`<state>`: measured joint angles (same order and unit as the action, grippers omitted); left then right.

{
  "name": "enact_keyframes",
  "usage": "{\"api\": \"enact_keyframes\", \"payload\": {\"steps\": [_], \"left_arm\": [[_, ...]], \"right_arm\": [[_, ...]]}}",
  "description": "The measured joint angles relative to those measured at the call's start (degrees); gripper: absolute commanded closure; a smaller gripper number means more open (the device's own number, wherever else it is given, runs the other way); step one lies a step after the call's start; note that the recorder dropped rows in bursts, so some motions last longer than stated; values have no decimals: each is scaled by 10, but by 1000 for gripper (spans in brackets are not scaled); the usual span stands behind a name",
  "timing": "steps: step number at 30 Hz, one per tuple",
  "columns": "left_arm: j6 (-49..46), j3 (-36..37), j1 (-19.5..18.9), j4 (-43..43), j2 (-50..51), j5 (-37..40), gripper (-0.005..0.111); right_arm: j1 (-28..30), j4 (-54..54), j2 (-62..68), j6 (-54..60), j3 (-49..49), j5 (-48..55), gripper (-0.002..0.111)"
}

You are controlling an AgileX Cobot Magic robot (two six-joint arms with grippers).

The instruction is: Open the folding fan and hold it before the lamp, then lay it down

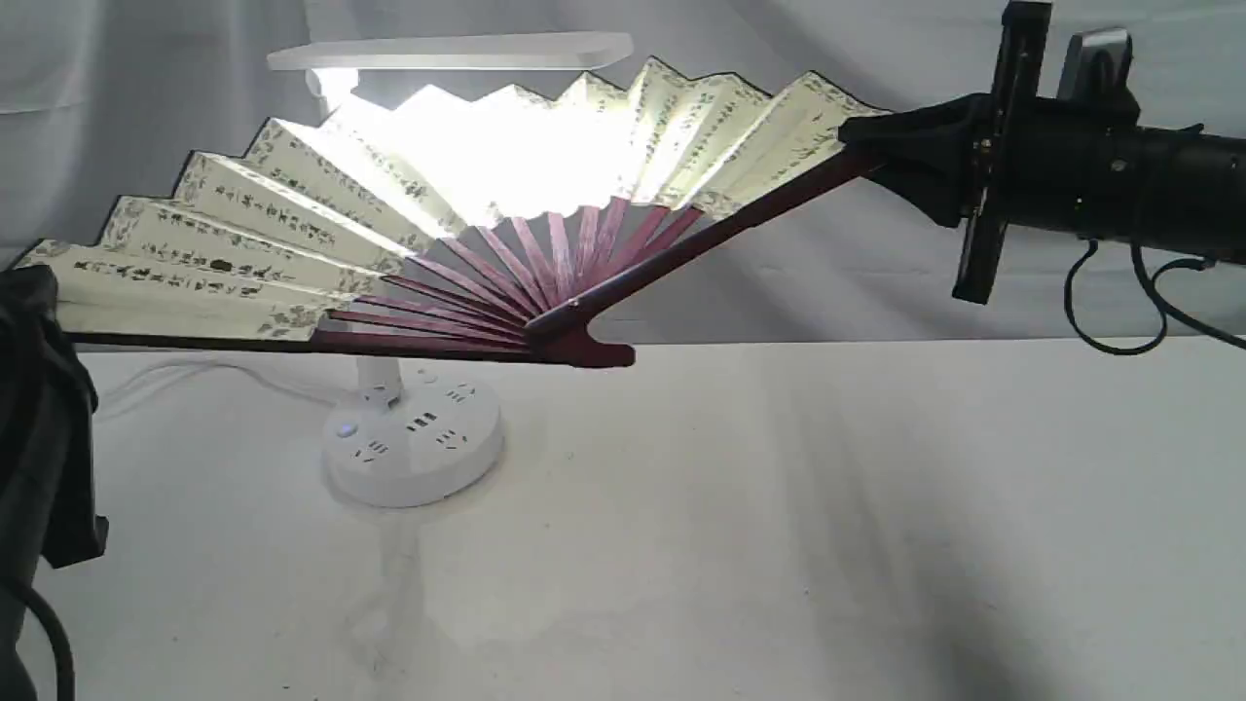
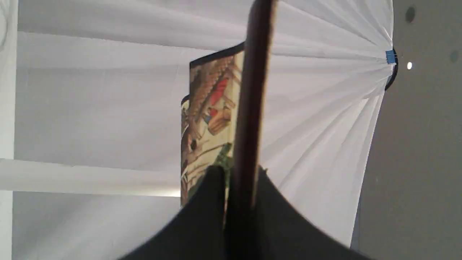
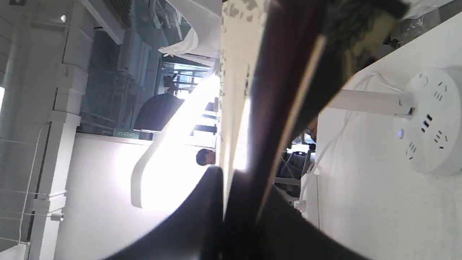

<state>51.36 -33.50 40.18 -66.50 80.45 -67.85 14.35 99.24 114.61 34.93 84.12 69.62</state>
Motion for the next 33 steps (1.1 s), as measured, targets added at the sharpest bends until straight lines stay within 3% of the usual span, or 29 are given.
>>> {"api": "enact_keyframes", "payload": {"steps": [16, 33], "left_arm": [[27, 0, -1, 6, 40, 85, 107], [143, -41, -1, 74, 164, 113, 107]], "right_arm": [[2, -60, 5, -21, 0, -1, 108], [93, -83, 33, -5, -76, 11, 108]]}}
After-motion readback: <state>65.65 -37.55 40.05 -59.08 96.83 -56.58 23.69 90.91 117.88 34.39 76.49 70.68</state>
